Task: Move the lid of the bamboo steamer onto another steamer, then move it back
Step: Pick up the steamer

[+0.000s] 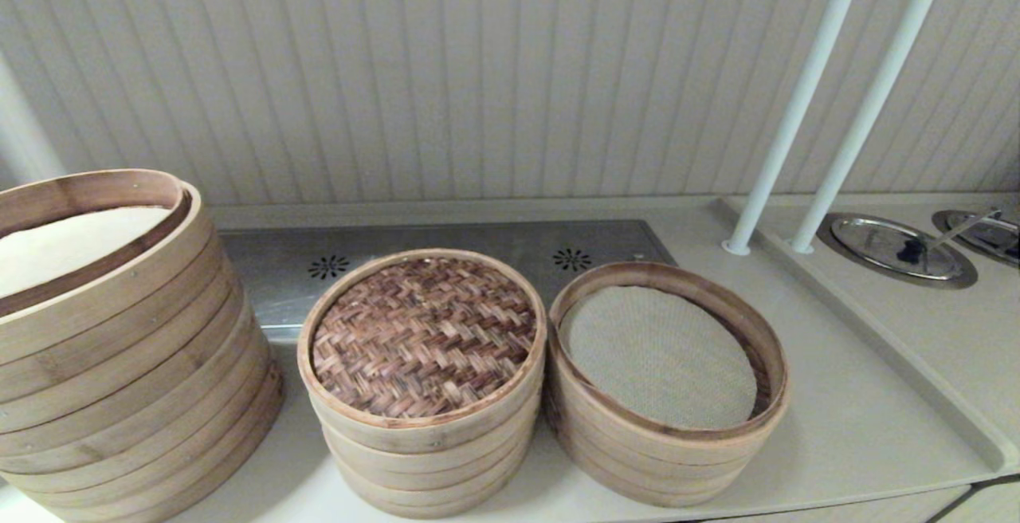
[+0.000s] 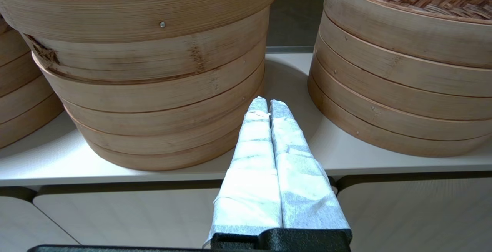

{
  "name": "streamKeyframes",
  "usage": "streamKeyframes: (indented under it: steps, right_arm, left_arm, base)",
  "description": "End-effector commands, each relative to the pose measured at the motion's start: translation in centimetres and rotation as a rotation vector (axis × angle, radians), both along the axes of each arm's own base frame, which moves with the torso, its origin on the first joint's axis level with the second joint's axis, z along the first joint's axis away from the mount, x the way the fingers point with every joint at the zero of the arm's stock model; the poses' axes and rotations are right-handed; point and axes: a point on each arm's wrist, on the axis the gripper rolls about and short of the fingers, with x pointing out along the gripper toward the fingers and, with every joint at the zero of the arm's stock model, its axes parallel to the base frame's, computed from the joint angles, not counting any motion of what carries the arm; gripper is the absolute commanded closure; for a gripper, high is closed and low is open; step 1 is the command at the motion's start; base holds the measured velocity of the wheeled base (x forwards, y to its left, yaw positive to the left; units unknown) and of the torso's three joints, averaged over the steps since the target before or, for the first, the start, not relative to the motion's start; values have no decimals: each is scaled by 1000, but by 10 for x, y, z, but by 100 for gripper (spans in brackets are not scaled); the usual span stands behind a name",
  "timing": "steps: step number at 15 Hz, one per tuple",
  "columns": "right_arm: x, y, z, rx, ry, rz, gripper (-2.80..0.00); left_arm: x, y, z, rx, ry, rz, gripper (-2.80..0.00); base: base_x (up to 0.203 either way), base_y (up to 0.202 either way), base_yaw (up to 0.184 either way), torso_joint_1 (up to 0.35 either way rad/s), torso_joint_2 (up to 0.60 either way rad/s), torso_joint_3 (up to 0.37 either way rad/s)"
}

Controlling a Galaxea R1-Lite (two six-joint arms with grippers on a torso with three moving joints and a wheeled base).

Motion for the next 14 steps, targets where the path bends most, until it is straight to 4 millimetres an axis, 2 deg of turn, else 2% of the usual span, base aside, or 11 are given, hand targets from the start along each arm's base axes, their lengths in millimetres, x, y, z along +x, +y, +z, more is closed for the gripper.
streamKeyframes:
  steps: [1,3,6,11,14]
  right_arm:
    - [48,5,11,-2,115,42,0]
    - [81,11,26,11,149,73,0]
    - [119,28,45,19,177,191,0]
    - [167,69,68,6,210,365,0]
    - [188,91,85,-8,251,423,0]
  left_arm:
    - [0,0,0,0,2,0,0]
    - [0,0,0,0,2,0,0]
    - [0,0,0,0,2,0,0]
    - [0,0,0,0,2,0,0]
    - [0,0,0,0,2,0,0]
  base:
    - [0,0,0,0,0,0]
    - [0,0,0,0,0,0]
    - [0,0,0,0,0,0]
    - [0,0,0,0,0,0]
    - [0,0,0,0,0,0]
